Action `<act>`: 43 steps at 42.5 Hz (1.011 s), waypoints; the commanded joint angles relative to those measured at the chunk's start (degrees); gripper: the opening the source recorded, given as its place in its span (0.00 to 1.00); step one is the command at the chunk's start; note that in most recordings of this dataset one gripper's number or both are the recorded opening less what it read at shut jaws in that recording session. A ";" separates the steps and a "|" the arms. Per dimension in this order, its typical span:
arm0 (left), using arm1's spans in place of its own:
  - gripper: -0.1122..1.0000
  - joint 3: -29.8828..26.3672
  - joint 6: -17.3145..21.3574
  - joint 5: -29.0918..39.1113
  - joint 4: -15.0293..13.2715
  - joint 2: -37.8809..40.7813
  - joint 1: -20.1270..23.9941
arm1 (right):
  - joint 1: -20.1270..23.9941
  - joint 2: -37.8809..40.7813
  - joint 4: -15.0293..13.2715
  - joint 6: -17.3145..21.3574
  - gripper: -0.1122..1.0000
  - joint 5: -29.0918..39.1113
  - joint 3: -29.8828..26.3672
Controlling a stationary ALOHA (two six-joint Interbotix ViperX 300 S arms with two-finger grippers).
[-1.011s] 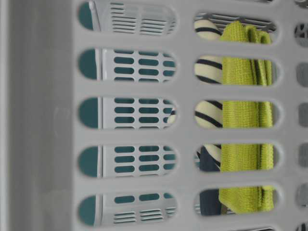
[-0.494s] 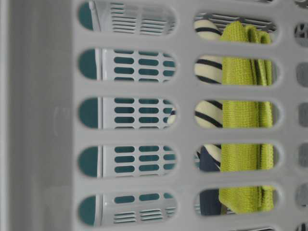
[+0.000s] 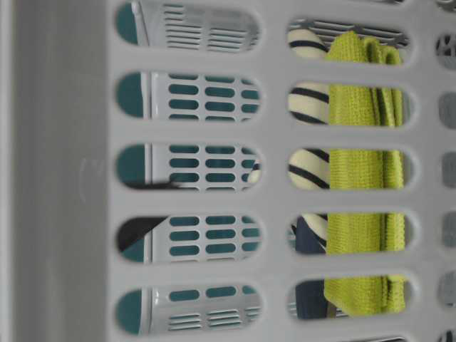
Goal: Pick up the yellow cloth from the shopping basket with the left arm.
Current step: 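Lower the left gripper into the basket and pinch the yellow-green cloth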
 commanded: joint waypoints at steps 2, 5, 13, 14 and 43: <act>0.87 -2.29 -0.09 0.00 0.26 4.22 -0.79 | -0.09 0.18 0.09 -0.09 0.78 -0.35 -1.23; 0.86 -2.11 -0.44 0.00 0.26 6.15 -0.79 | -0.09 0.18 0.09 -0.09 0.78 -0.44 -1.14; 0.86 -1.23 -0.70 0.00 0.18 11.16 -0.70 | -0.09 0.09 0.09 -0.09 0.78 -0.70 -1.14; 0.86 -0.97 -0.70 -0.09 0.18 11.51 -0.70 | -0.09 0.00 0.09 -0.09 0.78 -0.62 -1.14; 0.26 0.70 -1.14 -0.35 0.26 10.11 -1.58 | -0.09 -0.18 0.09 -0.09 0.77 -0.79 -0.44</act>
